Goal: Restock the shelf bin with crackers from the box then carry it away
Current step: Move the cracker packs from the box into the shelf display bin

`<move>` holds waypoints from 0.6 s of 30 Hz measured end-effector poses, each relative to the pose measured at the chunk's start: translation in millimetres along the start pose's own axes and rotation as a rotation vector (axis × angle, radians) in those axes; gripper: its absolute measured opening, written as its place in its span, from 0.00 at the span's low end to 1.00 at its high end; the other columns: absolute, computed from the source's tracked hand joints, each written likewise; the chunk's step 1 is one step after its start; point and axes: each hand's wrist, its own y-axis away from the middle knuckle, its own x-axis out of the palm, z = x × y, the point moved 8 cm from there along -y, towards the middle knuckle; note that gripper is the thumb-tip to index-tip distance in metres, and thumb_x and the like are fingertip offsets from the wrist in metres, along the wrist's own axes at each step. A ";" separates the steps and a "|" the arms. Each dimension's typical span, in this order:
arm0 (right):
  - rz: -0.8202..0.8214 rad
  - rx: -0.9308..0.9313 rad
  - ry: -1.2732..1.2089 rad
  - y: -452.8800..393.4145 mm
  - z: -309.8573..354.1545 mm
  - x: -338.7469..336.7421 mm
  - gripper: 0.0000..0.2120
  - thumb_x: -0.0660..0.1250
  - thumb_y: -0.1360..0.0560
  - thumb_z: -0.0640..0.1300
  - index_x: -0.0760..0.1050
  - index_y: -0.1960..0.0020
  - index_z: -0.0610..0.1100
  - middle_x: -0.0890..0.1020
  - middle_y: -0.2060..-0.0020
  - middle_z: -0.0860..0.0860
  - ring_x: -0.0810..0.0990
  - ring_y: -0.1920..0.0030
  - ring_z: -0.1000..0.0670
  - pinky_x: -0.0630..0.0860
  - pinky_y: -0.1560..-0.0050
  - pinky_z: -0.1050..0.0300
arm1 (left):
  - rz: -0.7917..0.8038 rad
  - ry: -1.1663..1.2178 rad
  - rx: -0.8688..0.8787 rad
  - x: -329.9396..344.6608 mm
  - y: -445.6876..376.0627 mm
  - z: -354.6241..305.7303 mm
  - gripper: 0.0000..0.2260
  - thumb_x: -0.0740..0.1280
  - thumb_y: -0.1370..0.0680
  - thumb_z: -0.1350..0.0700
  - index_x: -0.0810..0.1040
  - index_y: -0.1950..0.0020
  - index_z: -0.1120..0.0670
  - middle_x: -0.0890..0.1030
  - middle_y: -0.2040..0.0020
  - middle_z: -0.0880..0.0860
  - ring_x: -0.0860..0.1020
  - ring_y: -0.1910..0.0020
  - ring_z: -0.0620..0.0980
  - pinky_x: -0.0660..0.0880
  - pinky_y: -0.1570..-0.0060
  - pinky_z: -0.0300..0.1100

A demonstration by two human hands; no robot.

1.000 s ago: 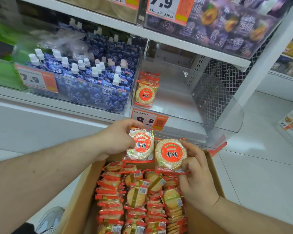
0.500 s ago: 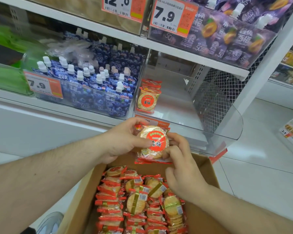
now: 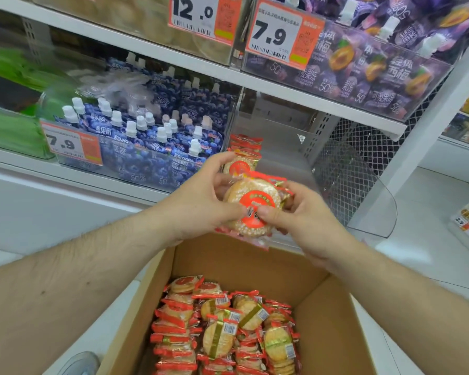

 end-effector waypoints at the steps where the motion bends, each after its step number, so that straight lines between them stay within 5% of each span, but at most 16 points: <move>1: -0.059 -0.018 -0.005 -7.4 7.2 -10.4 0.17 0.70 0.29 0.30 0.74 0.42 0.38 0.83 0.64 0.51 0.81 0.69 0.60 0.73 0.71 0.70 | -0.080 -0.085 0.048 -8.3 -2.0 -4.8 0.34 0.73 0.27 0.60 0.60 0.28 0.42 0.74 0.37 0.45 0.76 0.43 0.40 0.78 0.56 0.34; 3: -0.193 -0.016 0.011 -29.5 15.5 -37.3 0.13 0.70 0.28 0.31 0.74 0.45 0.41 0.83 0.66 0.53 0.78 0.72 0.61 0.69 0.73 0.68 | -0.267 -0.251 0.113 -26.2 -5.4 -9.9 0.28 0.73 0.27 0.55 0.64 0.33 0.43 0.73 0.45 0.38 0.74 0.51 0.33 0.71 0.59 0.25; 6: -0.308 0.114 0.070 -75.3 -1.8 -70.2 0.14 0.73 0.28 0.37 0.76 0.44 0.44 0.83 0.61 0.50 0.75 0.72 0.57 0.65 0.71 0.60 | -0.437 -0.347 0.051 -43.7 -14.8 6.7 0.25 0.71 0.26 0.52 0.67 0.30 0.49 0.73 0.42 0.45 0.73 0.50 0.40 0.68 0.56 0.30; 11: -0.197 0.332 0.358 -128.8 -51.4 -61.5 0.20 0.77 0.31 0.39 0.73 0.43 0.46 0.83 0.54 0.47 0.75 0.64 0.50 0.69 0.65 0.56 | -0.402 -0.343 -0.102 -40.1 -31.4 33.8 0.26 0.70 0.25 0.51 0.68 0.29 0.52 0.75 0.41 0.47 0.76 0.43 0.49 0.73 0.40 0.45; 18: -0.148 0.318 0.555 -168.2 -76.4 -31.9 0.19 0.79 0.34 0.40 0.76 0.46 0.42 0.84 0.54 0.45 0.83 0.58 0.48 0.82 0.60 0.53 | -0.404 -0.271 -0.160 -36.6 -35.9 44.1 0.14 0.68 0.25 0.55 0.77 0.40 0.48 0.82 0.46 0.48 0.80 0.48 0.47 0.76 0.43 0.45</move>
